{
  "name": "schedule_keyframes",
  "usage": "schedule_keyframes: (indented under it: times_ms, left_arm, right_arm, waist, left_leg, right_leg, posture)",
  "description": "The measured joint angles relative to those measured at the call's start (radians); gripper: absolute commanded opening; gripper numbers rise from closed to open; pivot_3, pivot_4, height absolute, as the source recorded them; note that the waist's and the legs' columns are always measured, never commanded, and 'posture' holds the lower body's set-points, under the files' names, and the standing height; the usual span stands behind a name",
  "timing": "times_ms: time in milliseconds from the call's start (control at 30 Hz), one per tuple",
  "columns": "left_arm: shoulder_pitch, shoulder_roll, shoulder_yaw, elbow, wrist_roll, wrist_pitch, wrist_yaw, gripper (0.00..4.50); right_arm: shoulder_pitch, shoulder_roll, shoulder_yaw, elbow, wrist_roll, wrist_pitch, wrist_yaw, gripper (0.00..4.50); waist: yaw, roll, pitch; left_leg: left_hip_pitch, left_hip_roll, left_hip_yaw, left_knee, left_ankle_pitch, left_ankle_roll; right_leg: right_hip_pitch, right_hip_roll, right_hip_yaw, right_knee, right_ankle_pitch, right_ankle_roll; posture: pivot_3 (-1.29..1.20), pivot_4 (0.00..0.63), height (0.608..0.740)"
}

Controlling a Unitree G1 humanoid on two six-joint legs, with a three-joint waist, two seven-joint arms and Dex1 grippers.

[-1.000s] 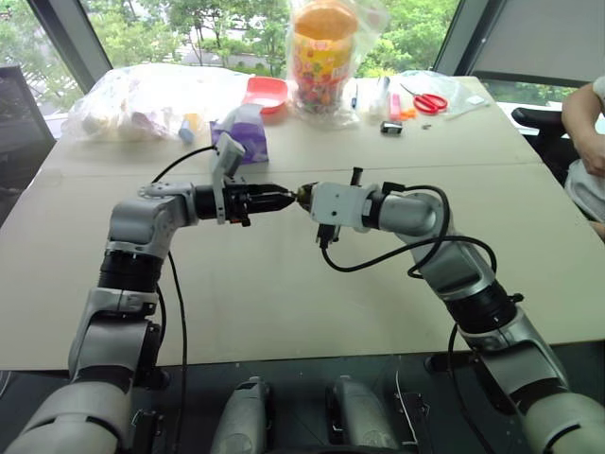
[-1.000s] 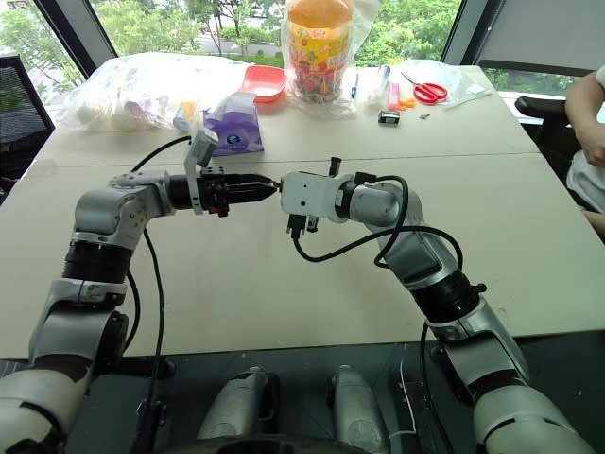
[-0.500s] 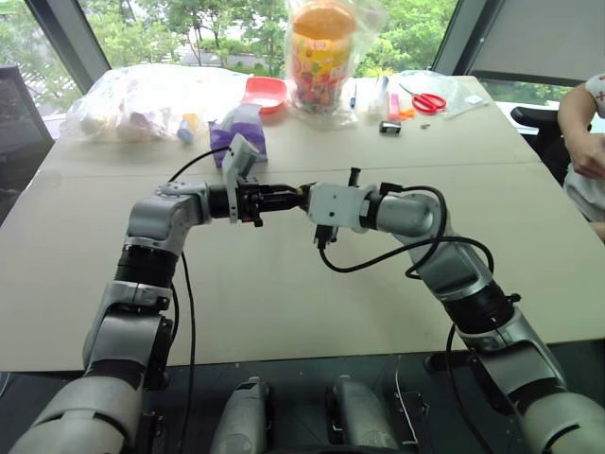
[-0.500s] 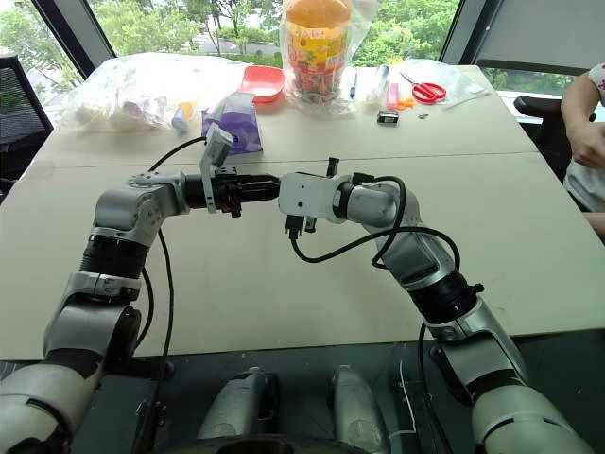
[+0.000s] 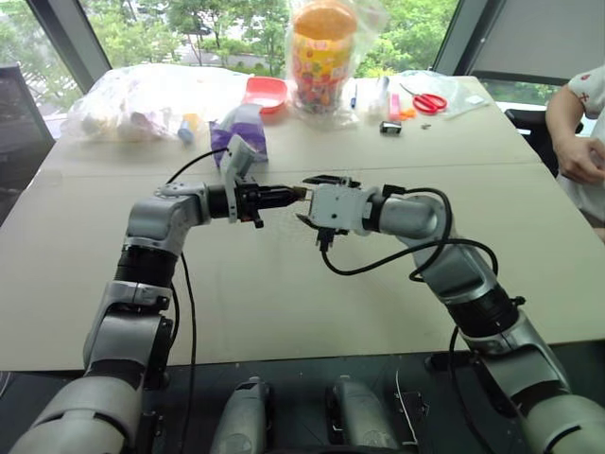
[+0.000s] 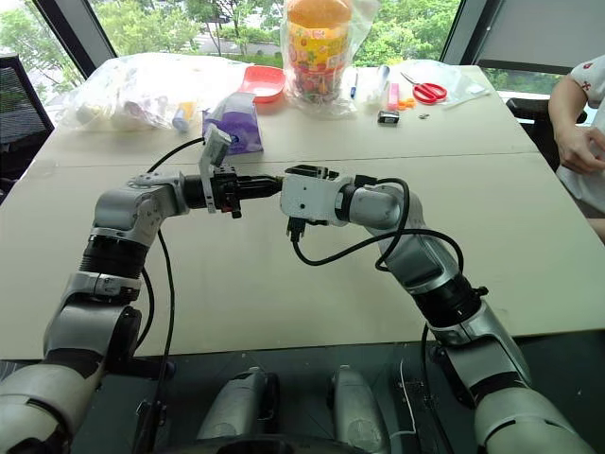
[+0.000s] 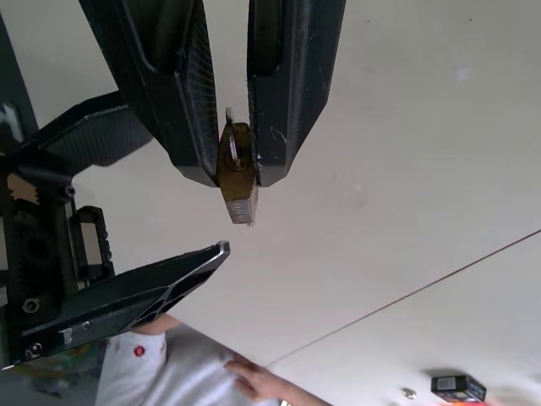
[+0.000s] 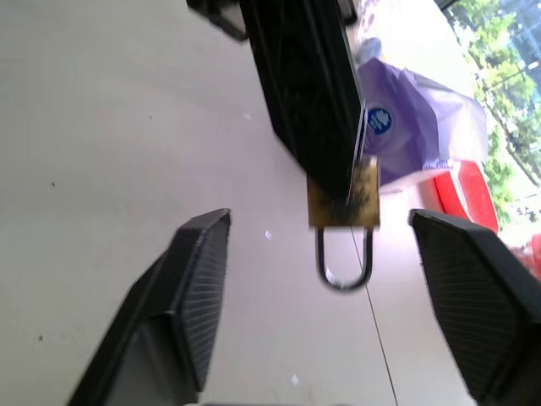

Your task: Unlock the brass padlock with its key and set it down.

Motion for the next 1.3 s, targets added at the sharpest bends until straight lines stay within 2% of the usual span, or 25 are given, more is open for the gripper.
schedule_keyframes:
  times_ms: [67, 133, 333, 767, 1300]
  left_arm:
    - [0.010, 0.003, 0.030, -0.006, -0.032, 0.025, -0.004, 0.00]
    - [0.037, 0.006, 0.060, -0.025, -0.076, 0.055, -0.018, 0.00]
    - [0.071, 0.039, 0.079, -0.109, -0.175, 0.154, -0.090, 0.00]
    - [0.081, 0.046, 0.069, -0.184, -0.183, 0.180, -0.091, 0.00]
    - [0.084, 0.064, 0.043, -0.186, -0.183, 0.179, -0.122, 0.00]
  right_arm:
    - [0.034, 0.013, -0.066, -0.040, 0.057, 0.089, 0.003, 4.46]
    - [0.061, 0.069, -0.169, -0.112, 0.178, 0.246, 0.011, 4.46]
    - [0.027, 0.146, -0.295, -0.187, 0.332, 0.461, -0.064, 4.46]
    - [0.012, 0.128, -0.257, -0.187, 0.412, 0.484, -0.135, 4.46]
    - [0.020, 0.061, -0.211, -0.187, 0.515, 0.534, -0.081, 4.46]
  waist:
    - [0.001, 0.000, 0.000]
    - [-0.002, 0.000, 0.000]
    - [-0.003, 0.000, 0.000]
    - [-0.001, 0.000, 0.000]
    - [-0.001, 0.000, 0.000]
  left_leg:
    - [0.000, 0.000, 0.000, 0.000, 0.000, 0.000]
    - [0.000, 0.000, 0.000, 0.000, 0.000, 0.000]
    - [0.001, 0.001, -0.001, 0.000, 0.000, -0.001]
    - [0.000, 0.000, 0.000, 0.000, 0.000, 0.000]
    - [0.000, 0.000, 0.000, 0.000, 0.000, 0.000]
  right_leg:
    - [0.000, 0.000, 0.000, 0.000, 0.000, 0.000]
    - [0.000, 0.000, 0.000, 0.001, 0.000, 0.000]
    - [0.000, 0.000, 0.000, 0.001, 0.000, 0.000]
    - [0.000, 0.000, 0.000, 0.001, 0.000, 0.000]
    - [0.000, 0.000, 0.000, 0.001, 0.000, 0.000]
  posture:
    - [0.00, 0.150, 0.740]
    - [0.00, 0.150, 0.740]
    - [0.00, 0.150, 0.740]
    - [0.00, 0.150, 0.740]
    - [0.00, 0.150, 0.740]
